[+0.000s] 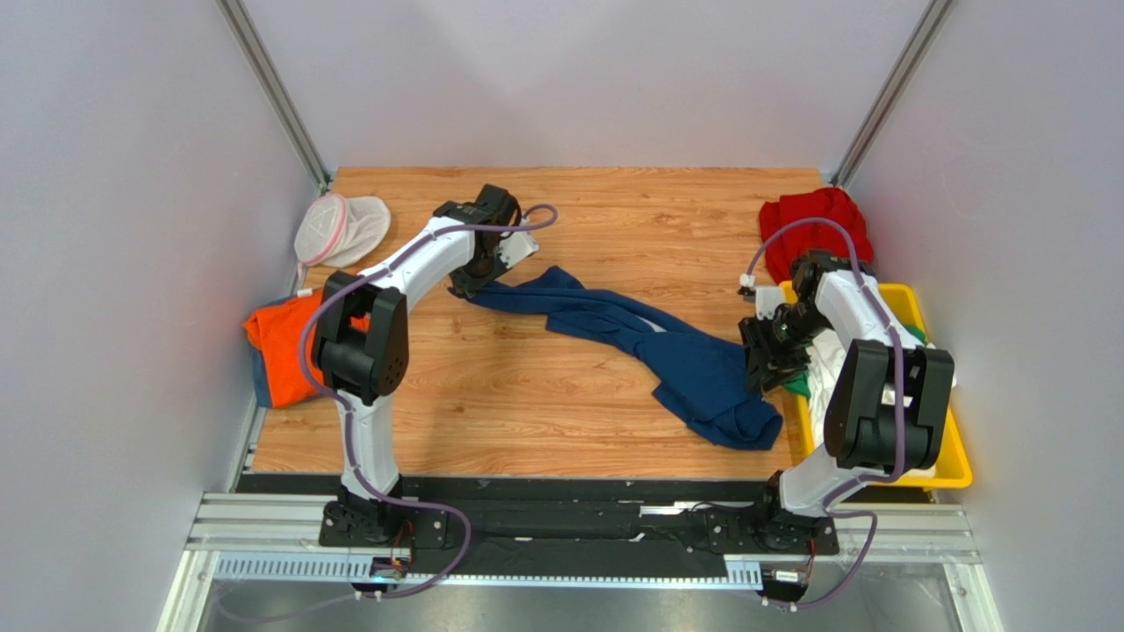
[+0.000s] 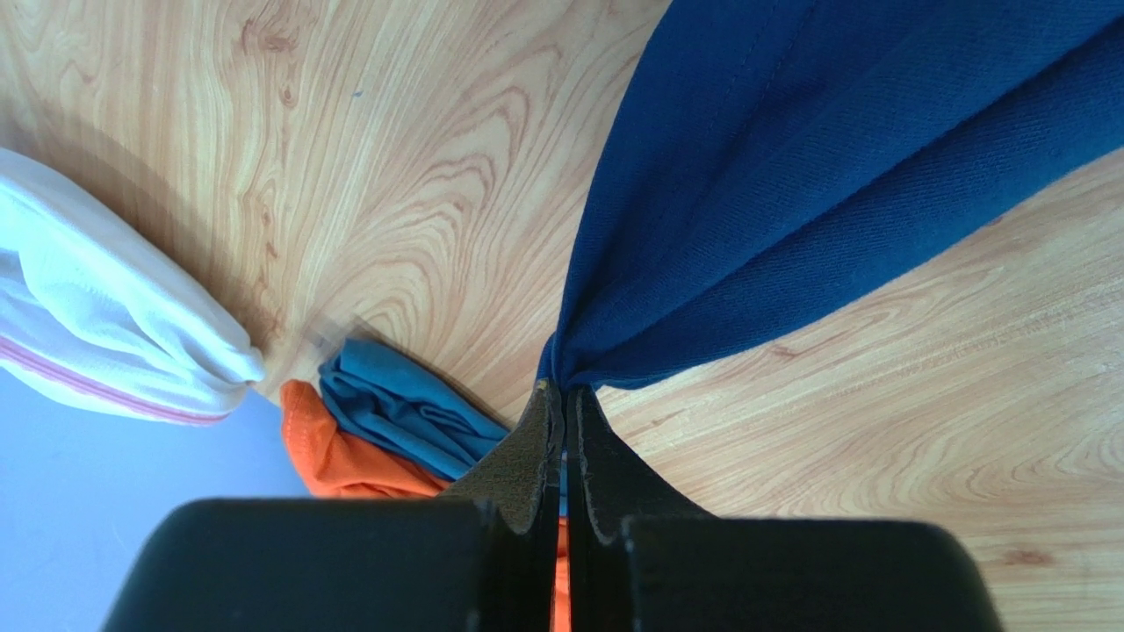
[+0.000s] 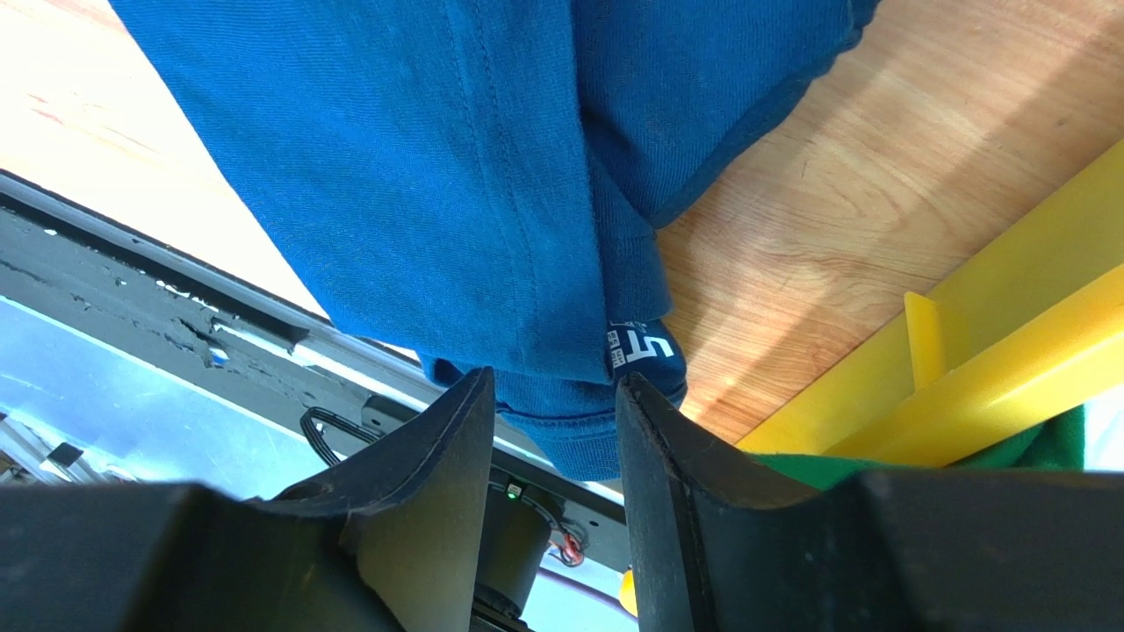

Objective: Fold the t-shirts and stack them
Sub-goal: Flatten the tshirt out

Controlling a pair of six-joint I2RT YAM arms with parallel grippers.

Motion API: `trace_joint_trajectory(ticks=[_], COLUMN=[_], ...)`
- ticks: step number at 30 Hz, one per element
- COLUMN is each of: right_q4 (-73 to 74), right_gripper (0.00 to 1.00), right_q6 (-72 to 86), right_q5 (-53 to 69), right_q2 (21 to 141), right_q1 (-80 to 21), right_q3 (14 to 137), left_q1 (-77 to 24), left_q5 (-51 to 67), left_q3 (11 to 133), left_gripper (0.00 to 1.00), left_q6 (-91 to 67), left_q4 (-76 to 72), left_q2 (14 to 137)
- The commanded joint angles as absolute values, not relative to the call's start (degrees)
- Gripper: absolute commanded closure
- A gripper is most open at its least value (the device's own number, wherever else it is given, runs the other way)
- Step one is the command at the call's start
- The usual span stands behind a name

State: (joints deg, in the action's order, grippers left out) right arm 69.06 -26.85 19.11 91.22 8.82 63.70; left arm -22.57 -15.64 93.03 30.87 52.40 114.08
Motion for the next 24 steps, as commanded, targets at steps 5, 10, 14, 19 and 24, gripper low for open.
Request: trace_joint_trajectory(ticks=[5,10,14,19,24], right_q4=[67.5,67.1,66.8,66.8,66.7], right_gripper=[0.58,0.58,0.6,0.63,0.71], right_q6=[-27.6,-27.3,-27.2,-27.2,-27.2], right_q5=[20.1,20.5,20.7,20.8,21.1], right_q2=[91.5,92.4,92.6,92.9,92.9], right_q1=[9.1,9.1,9.1,9.1,9.1], right_q3=[64.3,64.2,64.2,64.1,64.0], left_q1=[-22.4,-22.4,-22.4,-22.4,-22.4], left_q5=[-16.4,-16.4,-16.4,-16.5,-16.4], left_q3=[93.2,93.1,93.0,93.0,92.9], left_gripper=[1.0,1.0,1.0,1.0,1.0], left_q6=[31.9,32.0,32.1,32.2,32.0], left_q4=[51.9,51.7,51.6,51.6,51.5], left_q2=[113.6,113.8,114.0,114.1,114.1])
